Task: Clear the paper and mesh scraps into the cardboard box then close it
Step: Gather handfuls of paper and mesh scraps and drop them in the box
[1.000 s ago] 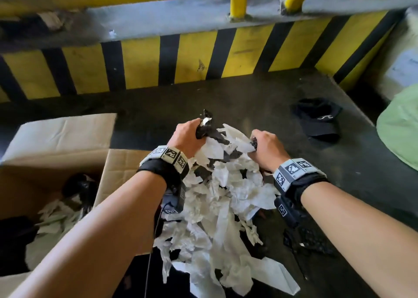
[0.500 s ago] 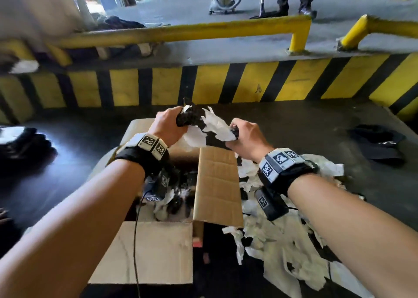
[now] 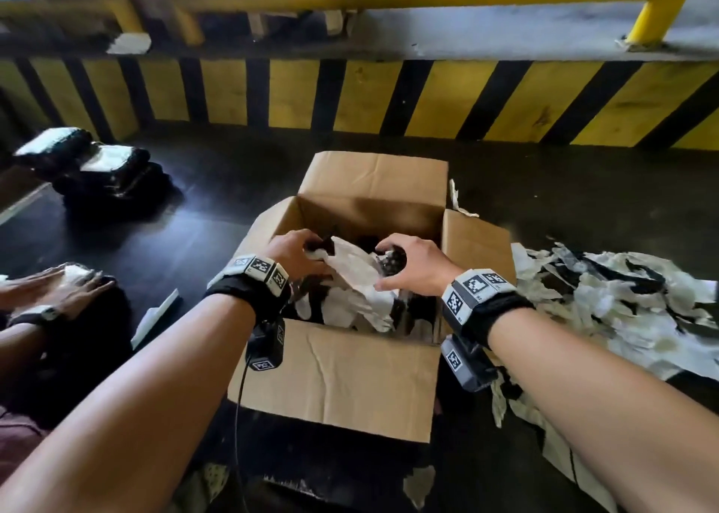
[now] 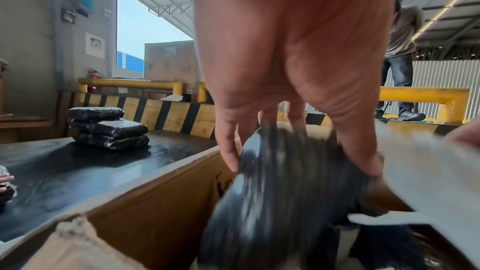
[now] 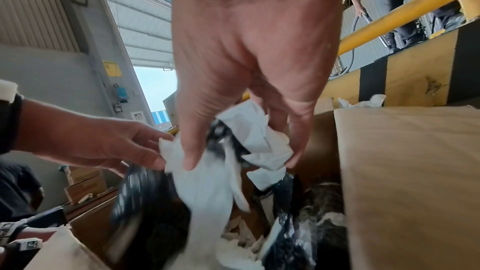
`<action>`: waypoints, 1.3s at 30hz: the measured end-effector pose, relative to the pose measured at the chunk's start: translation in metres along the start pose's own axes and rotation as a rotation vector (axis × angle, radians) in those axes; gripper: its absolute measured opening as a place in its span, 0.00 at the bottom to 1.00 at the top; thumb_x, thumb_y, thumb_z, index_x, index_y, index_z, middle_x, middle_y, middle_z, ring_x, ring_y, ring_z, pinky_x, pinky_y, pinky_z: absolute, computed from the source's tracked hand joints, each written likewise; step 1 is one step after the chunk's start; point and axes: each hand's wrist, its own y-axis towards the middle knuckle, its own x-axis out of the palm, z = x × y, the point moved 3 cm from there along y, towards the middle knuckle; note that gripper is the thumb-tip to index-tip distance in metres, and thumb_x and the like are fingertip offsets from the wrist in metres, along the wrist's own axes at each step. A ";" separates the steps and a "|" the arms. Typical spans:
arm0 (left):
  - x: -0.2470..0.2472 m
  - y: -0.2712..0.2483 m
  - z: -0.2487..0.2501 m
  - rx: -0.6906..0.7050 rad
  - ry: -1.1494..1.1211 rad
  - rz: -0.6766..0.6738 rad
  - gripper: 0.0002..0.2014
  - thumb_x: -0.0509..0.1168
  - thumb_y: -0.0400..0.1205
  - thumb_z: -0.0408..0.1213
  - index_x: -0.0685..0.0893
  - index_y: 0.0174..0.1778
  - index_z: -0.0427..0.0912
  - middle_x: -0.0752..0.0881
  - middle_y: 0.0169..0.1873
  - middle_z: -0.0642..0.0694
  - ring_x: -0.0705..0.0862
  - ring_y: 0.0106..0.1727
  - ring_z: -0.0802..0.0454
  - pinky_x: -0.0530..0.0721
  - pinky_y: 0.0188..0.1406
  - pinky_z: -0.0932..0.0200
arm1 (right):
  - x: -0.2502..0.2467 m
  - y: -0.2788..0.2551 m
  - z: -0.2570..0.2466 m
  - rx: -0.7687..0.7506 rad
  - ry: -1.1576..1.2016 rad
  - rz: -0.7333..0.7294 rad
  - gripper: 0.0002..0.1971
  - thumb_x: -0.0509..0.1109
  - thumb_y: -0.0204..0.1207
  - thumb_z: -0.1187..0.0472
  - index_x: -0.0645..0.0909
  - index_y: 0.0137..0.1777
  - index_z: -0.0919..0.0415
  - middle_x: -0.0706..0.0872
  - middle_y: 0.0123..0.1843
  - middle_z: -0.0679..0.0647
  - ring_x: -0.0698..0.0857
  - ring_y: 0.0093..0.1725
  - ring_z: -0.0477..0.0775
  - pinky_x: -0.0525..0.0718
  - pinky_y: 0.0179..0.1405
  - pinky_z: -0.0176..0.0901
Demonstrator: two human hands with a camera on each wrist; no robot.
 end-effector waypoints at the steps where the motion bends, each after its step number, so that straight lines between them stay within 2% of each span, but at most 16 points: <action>1: 0.004 0.002 -0.003 -0.001 0.001 -0.028 0.34 0.77 0.73 0.53 0.78 0.74 0.50 0.83 0.68 0.47 0.81 0.68 0.45 0.75 0.64 0.58 | 0.001 -0.001 0.002 0.001 0.003 -0.013 0.35 0.85 0.60 0.43 0.79 0.69 0.45 0.84 0.67 0.49 0.81 0.65 0.51 0.79 0.63 0.45; 3: 0.008 0.007 -0.006 -0.001 0.005 -0.045 0.33 0.77 0.73 0.51 0.77 0.75 0.51 0.81 0.70 0.47 0.80 0.70 0.47 0.73 0.64 0.60 | 0.001 -0.002 0.006 0.010 0.030 -0.022 0.34 0.81 0.63 0.38 0.78 0.71 0.42 0.84 0.67 0.50 0.83 0.64 0.50 0.80 0.65 0.48; 6: 0.004 0.013 0.001 0.021 0.036 -0.045 0.29 0.76 0.75 0.50 0.79 0.73 0.52 0.81 0.70 0.46 0.80 0.70 0.46 0.74 0.66 0.58 | -0.008 -0.005 0.008 0.011 0.131 0.001 0.27 0.73 0.71 0.35 0.79 0.69 0.39 0.88 0.61 0.47 0.87 0.57 0.46 0.83 0.64 0.48; 9: -0.003 0.022 0.022 0.055 0.005 -0.038 0.22 0.74 0.77 0.51 0.82 0.67 0.54 0.84 0.67 0.48 0.82 0.67 0.49 0.76 0.68 0.56 | -0.021 -0.011 0.009 -0.004 0.193 0.023 0.20 0.70 0.75 0.38 0.82 0.65 0.38 0.91 0.53 0.44 0.87 0.58 0.44 0.83 0.62 0.45; 12: -0.005 0.034 0.057 0.111 -0.001 -0.041 0.18 0.74 0.77 0.51 0.85 0.62 0.53 0.86 0.63 0.49 0.83 0.64 0.51 0.78 0.69 0.54 | -0.040 -0.021 0.016 -0.018 0.205 0.085 0.16 0.70 0.76 0.40 0.84 0.62 0.39 0.92 0.48 0.43 0.89 0.50 0.41 0.86 0.54 0.42; 15: -0.001 0.044 0.110 0.204 -0.013 -0.048 0.14 0.74 0.77 0.49 0.85 0.57 0.52 0.88 0.57 0.50 0.85 0.58 0.50 0.81 0.61 0.56 | -0.070 -0.038 0.035 -0.027 0.125 0.170 0.14 0.70 0.79 0.47 0.85 0.63 0.42 0.89 0.48 0.42 0.87 0.47 0.40 0.82 0.48 0.34; 17: 0.005 0.050 0.155 0.261 -0.001 -0.067 0.14 0.73 0.77 0.48 0.85 0.58 0.52 0.87 0.58 0.49 0.84 0.54 0.50 0.79 0.54 0.59 | -0.093 -0.051 0.062 -0.010 0.065 0.200 0.14 0.71 0.79 0.50 0.84 0.64 0.43 0.88 0.51 0.44 0.87 0.50 0.42 0.84 0.50 0.37; 19: 0.015 0.054 0.204 0.323 0.000 -0.091 0.17 0.73 0.78 0.49 0.85 0.62 0.52 0.86 0.61 0.47 0.84 0.57 0.49 0.79 0.56 0.58 | -0.118 -0.065 0.099 0.058 0.010 0.180 0.18 0.74 0.76 0.49 0.83 0.66 0.41 0.88 0.57 0.47 0.87 0.56 0.46 0.87 0.56 0.44; 21: 0.031 0.055 0.254 0.384 -0.002 -0.125 0.21 0.73 0.78 0.50 0.83 0.66 0.52 0.85 0.64 0.47 0.84 0.63 0.48 0.79 0.59 0.57 | -0.145 -0.081 0.140 0.159 -0.027 0.143 0.24 0.76 0.73 0.46 0.79 0.70 0.40 0.86 0.64 0.49 0.85 0.61 0.51 0.85 0.60 0.49; 25: 0.075 0.059 0.351 0.448 -0.048 -0.231 0.29 0.76 0.75 0.53 0.78 0.72 0.54 0.81 0.69 0.46 0.82 0.66 0.49 0.80 0.63 0.54 | -0.200 -0.114 0.231 0.329 -0.147 0.128 0.37 0.80 0.67 0.48 0.73 0.77 0.45 0.79 0.73 0.55 0.79 0.71 0.56 0.77 0.67 0.45; 27: 0.096 0.062 0.384 0.448 -0.034 -0.285 0.36 0.77 0.73 0.54 0.73 0.76 0.55 0.78 0.72 0.45 0.79 0.70 0.47 0.77 0.65 0.53 | -0.214 -0.125 0.269 0.380 -0.200 0.098 0.43 0.82 0.64 0.47 0.69 0.80 0.47 0.75 0.76 0.56 0.76 0.73 0.57 0.74 0.70 0.45; 30: 0.138 0.074 0.431 0.461 0.065 -0.329 0.47 0.79 0.69 0.56 0.63 0.82 0.56 0.72 0.75 0.41 0.74 0.75 0.41 0.75 0.71 0.48 | -0.231 -0.139 0.333 0.452 -0.218 0.049 0.52 0.85 0.59 0.45 0.62 0.83 0.46 0.69 0.78 0.56 0.74 0.75 0.60 0.73 0.72 0.47; 32: 0.169 0.083 0.453 0.449 0.109 -0.374 0.54 0.81 0.65 0.57 0.57 0.84 0.59 0.68 0.77 0.40 0.73 0.75 0.39 0.76 0.72 0.44 | -0.236 -0.142 0.370 0.486 -0.250 0.011 0.59 0.87 0.54 0.43 0.57 0.84 0.42 0.65 0.79 0.56 0.71 0.76 0.62 0.73 0.74 0.52; 34: 0.200 0.090 0.468 0.428 0.139 -0.427 0.58 0.82 0.64 0.57 0.53 0.85 0.61 0.62 0.81 0.41 0.72 0.77 0.37 0.76 0.72 0.41 | -0.234 -0.142 0.404 0.514 -0.293 -0.054 0.66 0.87 0.46 0.40 0.51 0.84 0.37 0.59 0.82 0.55 0.65 0.80 0.67 0.71 0.76 0.63; 36: 0.230 0.094 0.478 0.417 0.200 -0.453 0.61 0.83 0.63 0.57 0.50 0.86 0.62 0.56 0.83 0.41 0.69 0.79 0.35 0.75 0.73 0.41 | -0.230 -0.142 0.432 0.537 -0.307 -0.147 0.71 0.87 0.41 0.37 0.45 0.83 0.32 0.48 0.87 0.52 0.54 0.84 0.74 0.67 0.76 0.74; 39: 0.268 0.099 0.484 0.394 0.305 -0.503 0.65 0.83 0.59 0.59 0.46 0.85 0.66 0.46 0.86 0.37 0.59 0.84 0.30 0.69 0.77 0.35 | -0.222 -0.143 0.460 0.594 -0.288 -0.268 0.74 0.89 0.45 0.39 0.37 0.83 0.29 0.32 0.88 0.52 0.36 0.84 0.76 0.57 0.77 0.82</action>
